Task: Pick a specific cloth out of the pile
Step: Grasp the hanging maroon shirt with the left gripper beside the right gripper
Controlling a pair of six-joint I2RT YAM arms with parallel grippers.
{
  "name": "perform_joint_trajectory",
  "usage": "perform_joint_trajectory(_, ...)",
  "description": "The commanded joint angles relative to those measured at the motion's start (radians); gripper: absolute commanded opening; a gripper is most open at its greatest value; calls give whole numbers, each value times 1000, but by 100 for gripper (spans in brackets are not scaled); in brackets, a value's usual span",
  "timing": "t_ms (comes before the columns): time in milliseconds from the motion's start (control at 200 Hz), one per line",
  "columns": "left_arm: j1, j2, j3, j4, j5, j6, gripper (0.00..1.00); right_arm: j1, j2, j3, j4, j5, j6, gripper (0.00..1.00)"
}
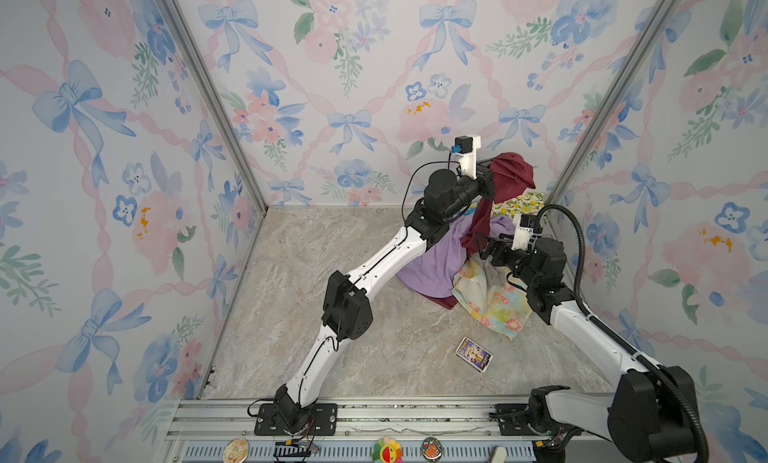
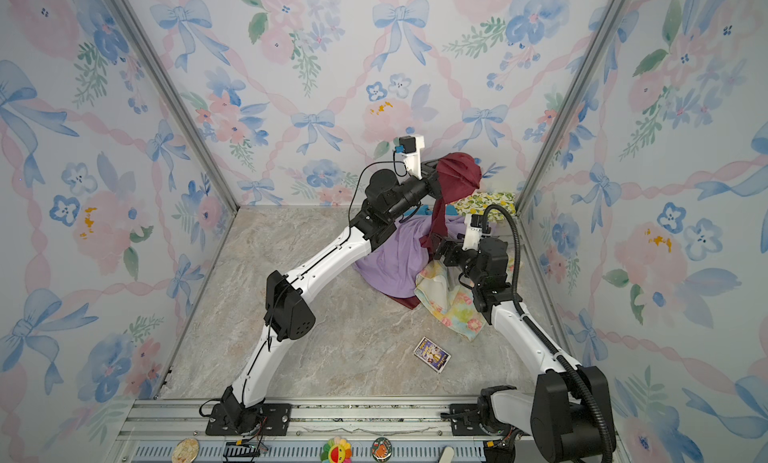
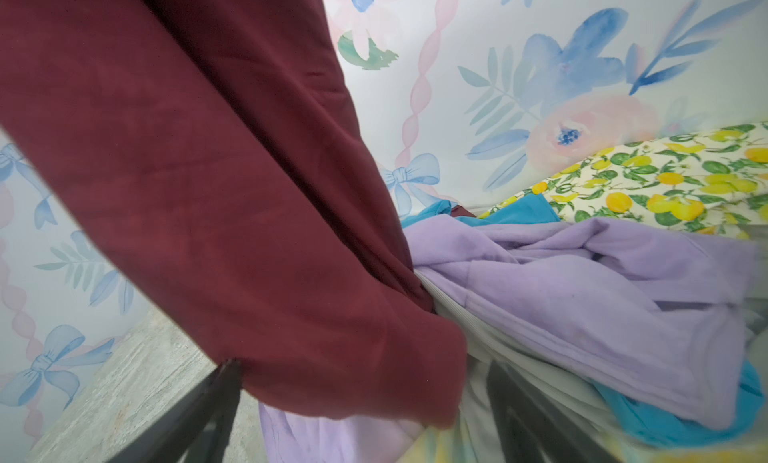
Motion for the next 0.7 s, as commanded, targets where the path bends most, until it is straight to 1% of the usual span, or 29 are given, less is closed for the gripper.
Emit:
perform_joint_trajectory(0, 1, -59, 35, 15, -7, 29, 0, 23, 46, -39, 141, -12, 0, 96)
perform_joint_trajectory(110, 1, -61, 35, 3, -2, 35, 0, 51, 115, -18, 156, 23, -33, 95)
perform_joint_trajectory(140, 0, -63, 35, -3, -3, 37, 0, 54, 135, -8, 158, 28, -33, 93)
perform_joint_trajectory(160, 1, -65, 35, -6, -3, 37, 0, 54, 146, -2, 164, 35, -30, 89)
perform_joint_trajectory(200, 0, -67, 35, -16, -3, 42, 0, 54, 165, 2, 193, 46, -16, 75)
perform_joint_trajectory(275, 1, -78, 35, -39, -7, 56, 0, 61, 160, 9, 226, 79, -9, 37)
perform_joint_trajectory(300, 4, -82, 35, -46, -9, 62, 0, 63, 146, 13, 222, 95, -11, 26)
perform_joint_trajectory(315, 4, -85, 35, -51, -9, 65, 0, 66, 136, 16, 218, 106, -16, 21)
perform_joint_trajectory(340, 6, -89, 34, -61, -9, 69, 0, 71, 120, 25, 208, 126, -23, 15)
perform_joint_trajectory(395, 12, -101, 34, -82, -9, 78, 0, 75, 87, 55, 166, 154, -39, 6)
perform_joint_trajectory(470, 25, -117, 31, -102, -6, 85, 0, 75, 54, 111, 98, 156, -52, 0)
perform_joint_trajectory(570, 53, -144, 6, -106, 1, 77, 0, 74, 19, 183, 23, 168, -68, 0)
perform_joint_trajectory(695, 86, -185, -40, -113, 2, 84, 0, 56, 14, 318, -101, 157, -84, 0)
